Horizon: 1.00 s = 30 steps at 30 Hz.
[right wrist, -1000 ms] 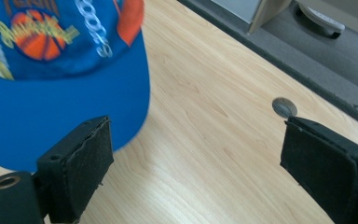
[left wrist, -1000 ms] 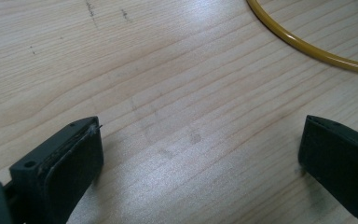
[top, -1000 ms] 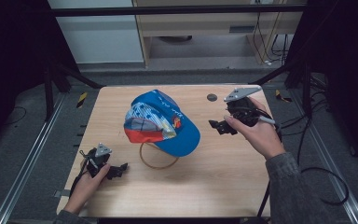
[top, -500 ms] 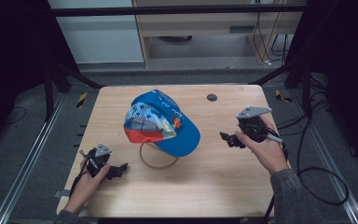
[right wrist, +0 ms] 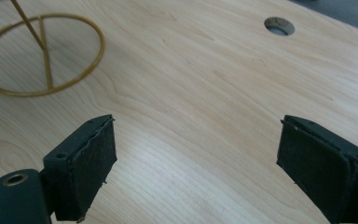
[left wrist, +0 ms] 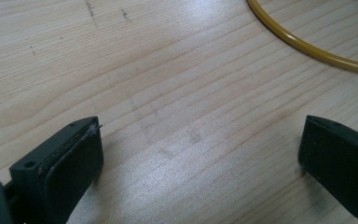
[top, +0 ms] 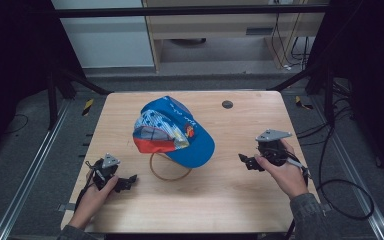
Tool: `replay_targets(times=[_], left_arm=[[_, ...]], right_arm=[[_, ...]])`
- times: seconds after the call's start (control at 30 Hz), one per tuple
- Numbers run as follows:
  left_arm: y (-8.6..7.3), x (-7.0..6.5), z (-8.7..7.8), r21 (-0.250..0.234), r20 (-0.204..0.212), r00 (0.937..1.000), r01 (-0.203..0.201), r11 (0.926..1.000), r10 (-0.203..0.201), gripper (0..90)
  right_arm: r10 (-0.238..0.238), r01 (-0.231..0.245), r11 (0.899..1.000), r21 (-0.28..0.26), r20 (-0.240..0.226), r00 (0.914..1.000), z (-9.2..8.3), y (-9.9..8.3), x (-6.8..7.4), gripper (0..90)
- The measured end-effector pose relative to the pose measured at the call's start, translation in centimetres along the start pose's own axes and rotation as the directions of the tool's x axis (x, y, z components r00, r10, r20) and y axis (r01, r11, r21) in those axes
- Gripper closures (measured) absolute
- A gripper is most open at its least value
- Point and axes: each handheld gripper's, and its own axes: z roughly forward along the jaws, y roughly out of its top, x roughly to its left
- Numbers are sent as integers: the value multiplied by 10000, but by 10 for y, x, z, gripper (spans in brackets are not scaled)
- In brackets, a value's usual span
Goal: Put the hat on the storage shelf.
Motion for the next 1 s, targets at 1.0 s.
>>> replay_targets(times=[1.0], left_arm=[[0, 0, 0, 1, -9, 10000, 8, 10000, -8, 0]], right_arm=[[979, -990, 9947, 259, 398, 9944, 33, -68, 1, 127]])
